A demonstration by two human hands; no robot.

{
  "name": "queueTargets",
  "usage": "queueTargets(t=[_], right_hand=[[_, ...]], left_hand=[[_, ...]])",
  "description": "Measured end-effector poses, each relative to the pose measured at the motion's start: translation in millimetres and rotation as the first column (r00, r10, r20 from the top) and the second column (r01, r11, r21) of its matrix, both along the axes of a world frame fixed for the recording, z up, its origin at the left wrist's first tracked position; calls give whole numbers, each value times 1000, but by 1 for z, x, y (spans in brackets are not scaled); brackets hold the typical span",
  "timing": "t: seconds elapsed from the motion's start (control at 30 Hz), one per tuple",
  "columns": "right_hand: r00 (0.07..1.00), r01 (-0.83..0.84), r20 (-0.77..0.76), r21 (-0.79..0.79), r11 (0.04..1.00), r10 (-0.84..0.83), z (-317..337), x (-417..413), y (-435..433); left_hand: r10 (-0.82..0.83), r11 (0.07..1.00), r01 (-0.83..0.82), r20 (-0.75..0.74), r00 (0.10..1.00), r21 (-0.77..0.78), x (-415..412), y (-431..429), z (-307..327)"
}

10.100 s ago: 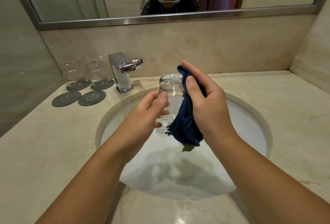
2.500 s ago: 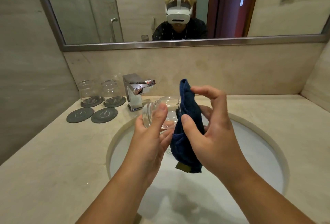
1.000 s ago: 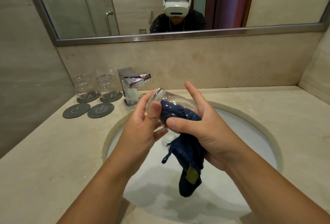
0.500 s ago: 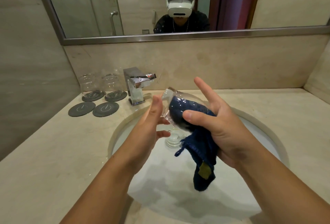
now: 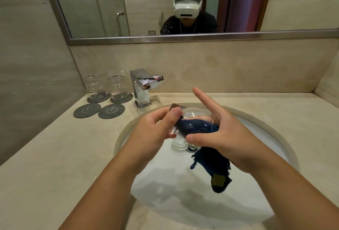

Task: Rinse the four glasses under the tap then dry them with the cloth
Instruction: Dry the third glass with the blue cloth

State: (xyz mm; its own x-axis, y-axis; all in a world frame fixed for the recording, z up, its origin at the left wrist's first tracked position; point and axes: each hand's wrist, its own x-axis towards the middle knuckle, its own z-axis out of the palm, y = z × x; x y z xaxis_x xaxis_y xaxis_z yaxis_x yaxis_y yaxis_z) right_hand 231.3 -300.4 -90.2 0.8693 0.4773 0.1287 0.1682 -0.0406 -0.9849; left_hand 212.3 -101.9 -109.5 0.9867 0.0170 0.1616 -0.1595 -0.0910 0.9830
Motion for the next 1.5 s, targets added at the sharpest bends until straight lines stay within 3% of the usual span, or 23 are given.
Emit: queueTargets(t=[0.1,0.33,0.57,0.7,0.9,1.1,1.2,1.33,1.5], right_hand=[[994,-50,-97,83,995,58,-1,3,-3],[977,22,-213,219,975,26,-2,9,-7],[995,71,-85,139,988,-59,-2,5,-3],[996,92,0,58,994,-92,-3,3,-2],[991,87,-107,100,991,-76,0,5,-5],[982,127,-153,93,988,-112,2,8,-11],[986,89,-155,127,988,-68,1,9,-12],[989,118,-99,115,986,-107,1,7,-9],[992,124,-19,38,992,-123,-5,6,-5]], left_hand=[[-50,996,48,29,998,71,-1,1,-1],[-124,987,121,24,992,103,-5,3,1],[-88,991,76,-111,990,-107,-4,2,5],[15,1000,-15,-92,996,7,-4,1,4],[-117,992,118,-35,993,31,-2,5,1],[-177,967,174,-1,984,187,-6,7,4],[-212,966,213,-20,977,149,-6,8,3],[-161,987,156,-111,981,-47,-5,3,4],[-48,997,51,-59,997,59,-3,3,2]])
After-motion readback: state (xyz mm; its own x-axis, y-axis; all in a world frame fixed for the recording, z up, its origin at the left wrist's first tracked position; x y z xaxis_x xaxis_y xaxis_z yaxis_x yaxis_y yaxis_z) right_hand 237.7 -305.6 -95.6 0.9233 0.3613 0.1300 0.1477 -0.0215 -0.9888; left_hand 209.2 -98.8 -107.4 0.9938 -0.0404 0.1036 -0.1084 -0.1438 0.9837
